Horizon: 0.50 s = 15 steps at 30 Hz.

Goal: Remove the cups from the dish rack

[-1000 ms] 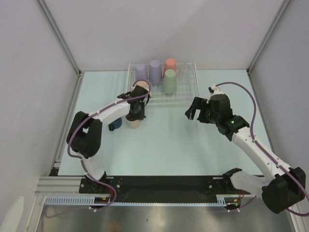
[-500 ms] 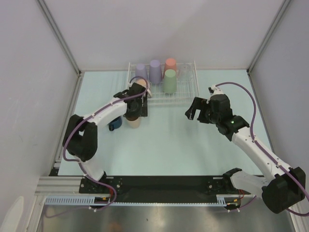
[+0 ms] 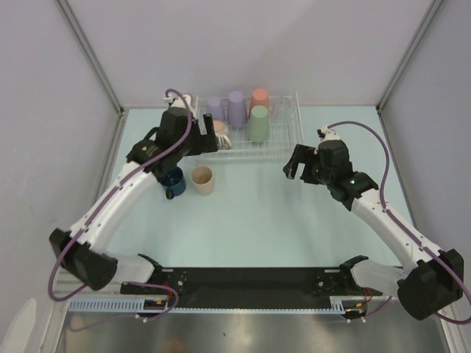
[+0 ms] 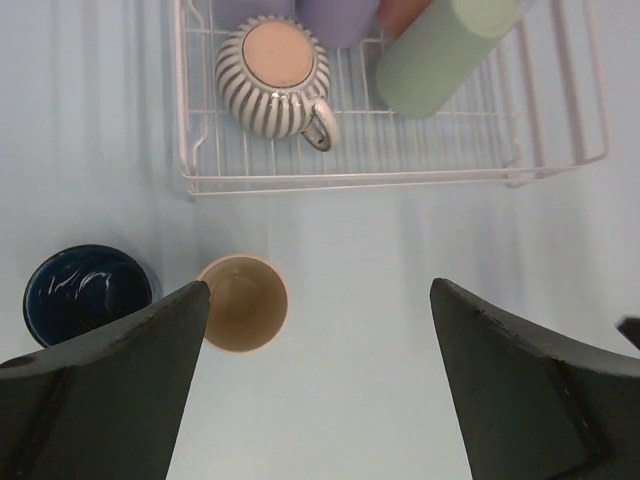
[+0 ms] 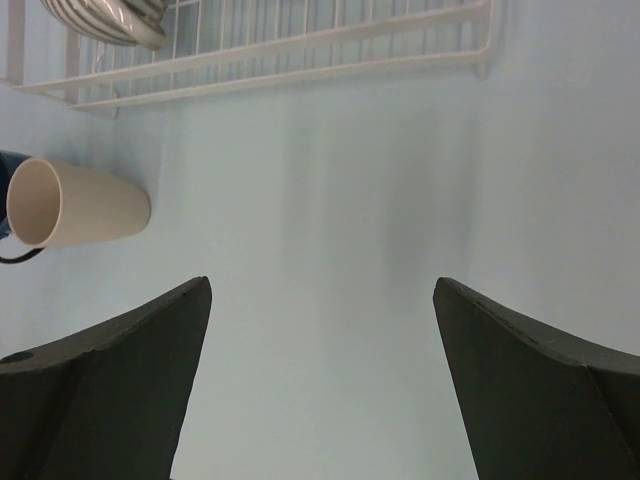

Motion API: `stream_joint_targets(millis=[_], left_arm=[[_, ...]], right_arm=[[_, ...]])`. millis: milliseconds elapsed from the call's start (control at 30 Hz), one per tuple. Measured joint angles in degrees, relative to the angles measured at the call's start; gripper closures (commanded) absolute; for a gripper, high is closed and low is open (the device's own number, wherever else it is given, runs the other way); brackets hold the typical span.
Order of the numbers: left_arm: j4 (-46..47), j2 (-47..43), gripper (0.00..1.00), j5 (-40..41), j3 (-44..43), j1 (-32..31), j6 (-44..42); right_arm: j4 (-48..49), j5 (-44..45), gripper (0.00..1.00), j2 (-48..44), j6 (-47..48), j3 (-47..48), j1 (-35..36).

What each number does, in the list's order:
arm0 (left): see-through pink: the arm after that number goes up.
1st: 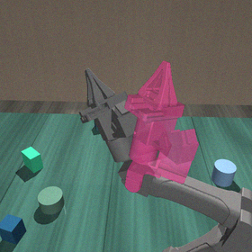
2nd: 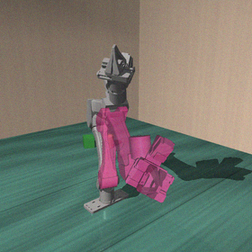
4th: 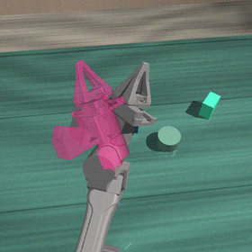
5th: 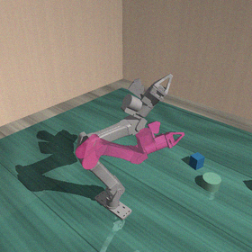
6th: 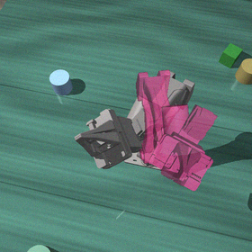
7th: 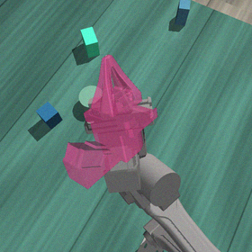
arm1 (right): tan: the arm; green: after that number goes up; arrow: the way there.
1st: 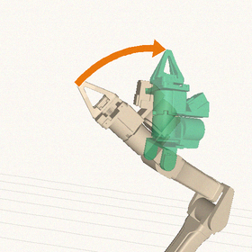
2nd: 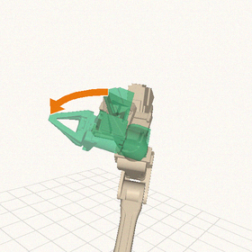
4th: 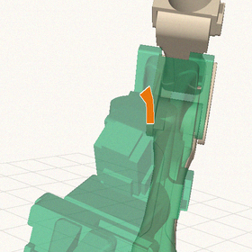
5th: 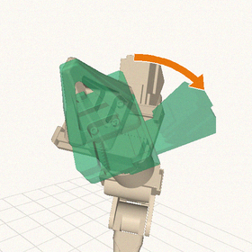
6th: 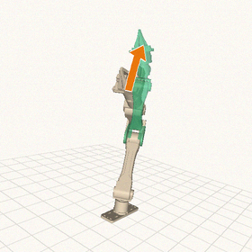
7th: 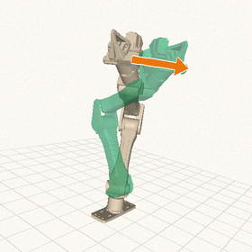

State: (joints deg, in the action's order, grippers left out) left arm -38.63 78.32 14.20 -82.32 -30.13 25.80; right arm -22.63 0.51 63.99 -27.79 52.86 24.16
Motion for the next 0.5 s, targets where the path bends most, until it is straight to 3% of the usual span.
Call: stream_joint_targets(millis=[200,500], left_arm=[[3.17,-13.81,0.02,-0.57,7.39,-0.13,0.04],[3.21,-19.52,0.02,0.22,12.68,-0.13,0.28]], right_arm=[[-2.51,6.84,0.00,11.78,4.13,13.70,2.14],[-3.98,15.26,0.00,31.71,10.29,37.29,5.03]])
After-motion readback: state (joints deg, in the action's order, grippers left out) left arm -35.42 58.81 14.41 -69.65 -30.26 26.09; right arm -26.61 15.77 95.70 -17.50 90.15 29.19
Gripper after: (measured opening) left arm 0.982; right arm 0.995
